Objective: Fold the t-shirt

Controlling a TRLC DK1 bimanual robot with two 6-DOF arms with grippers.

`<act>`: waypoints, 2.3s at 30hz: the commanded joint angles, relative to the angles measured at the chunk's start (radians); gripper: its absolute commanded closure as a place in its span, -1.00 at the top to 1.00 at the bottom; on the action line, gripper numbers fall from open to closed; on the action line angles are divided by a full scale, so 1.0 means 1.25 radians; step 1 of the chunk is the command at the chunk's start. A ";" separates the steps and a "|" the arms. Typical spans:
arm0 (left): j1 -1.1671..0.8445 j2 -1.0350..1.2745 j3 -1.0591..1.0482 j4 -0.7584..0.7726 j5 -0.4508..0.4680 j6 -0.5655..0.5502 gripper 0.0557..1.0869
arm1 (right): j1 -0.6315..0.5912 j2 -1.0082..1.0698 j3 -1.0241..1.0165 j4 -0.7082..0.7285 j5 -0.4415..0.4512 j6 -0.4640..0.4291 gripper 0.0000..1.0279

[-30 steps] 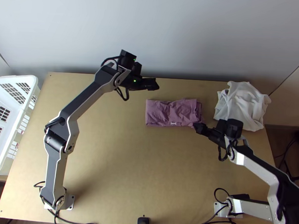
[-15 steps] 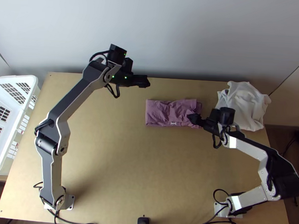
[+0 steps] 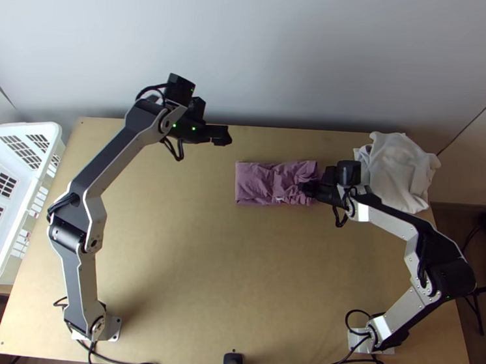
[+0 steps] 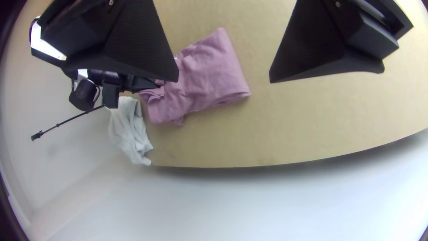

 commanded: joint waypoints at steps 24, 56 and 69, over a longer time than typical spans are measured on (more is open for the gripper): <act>0.076 -0.178 -0.182 -0.010 0.006 0.020 0.92 | -0.146 -0.156 0.242 -0.162 0.059 -0.191 -0.94; 0.088 -0.208 -0.297 0.052 0.004 -0.025 0.92 | -0.503 0.165 0.812 -0.186 0.122 -0.288 -0.94; 0.094 -0.243 -0.362 0.079 0.004 -0.025 0.92 | -0.484 -0.023 0.485 -0.210 0.129 -0.294 -0.95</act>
